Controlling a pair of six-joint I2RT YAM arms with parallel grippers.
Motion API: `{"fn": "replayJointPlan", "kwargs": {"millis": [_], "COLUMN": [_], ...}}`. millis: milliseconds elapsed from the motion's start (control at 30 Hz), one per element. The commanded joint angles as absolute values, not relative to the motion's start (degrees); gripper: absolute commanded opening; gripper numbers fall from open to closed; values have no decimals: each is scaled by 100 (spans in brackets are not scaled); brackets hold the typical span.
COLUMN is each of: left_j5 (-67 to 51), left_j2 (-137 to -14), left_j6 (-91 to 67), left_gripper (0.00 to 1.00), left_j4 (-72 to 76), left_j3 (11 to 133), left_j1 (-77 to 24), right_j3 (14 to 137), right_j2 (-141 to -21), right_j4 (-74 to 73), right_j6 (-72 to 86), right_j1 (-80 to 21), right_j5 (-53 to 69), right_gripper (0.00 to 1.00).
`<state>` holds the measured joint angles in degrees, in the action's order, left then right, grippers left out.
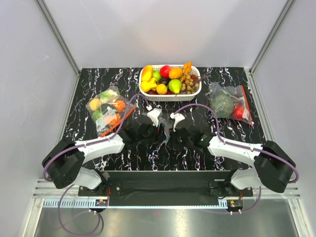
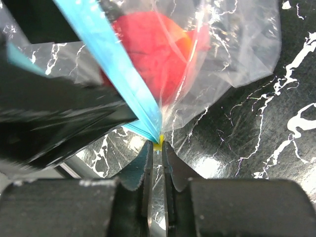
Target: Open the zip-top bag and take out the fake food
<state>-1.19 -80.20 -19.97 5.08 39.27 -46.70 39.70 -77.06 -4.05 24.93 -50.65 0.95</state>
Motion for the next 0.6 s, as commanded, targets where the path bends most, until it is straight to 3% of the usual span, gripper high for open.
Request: {"fn": "replayJointPlan", "kwargs": {"millis": [0, 267, 567], "left_j5": [-237, -536, -721], "left_j2": [-7682, -7304, -6460], "left_j6": [-2065, -2136, -2276], "left_gripper": [8, 8, 8], "left_j4": [519, 440, 317], "left_j3": [4166, 3999, 3797], "left_j1": [-4649, -4641, -4641], "right_j3": [4122, 4078, 4157], "right_j2": [-7787, -7796, -8288], "right_j4": [-317, -299, -316], "right_j6": [2557, 2593, 2619], "right_j1": [-5115, -5115, -5115], "right_j5": [-140, -369, -571], "right_gripper": [10, 0, 0]}}
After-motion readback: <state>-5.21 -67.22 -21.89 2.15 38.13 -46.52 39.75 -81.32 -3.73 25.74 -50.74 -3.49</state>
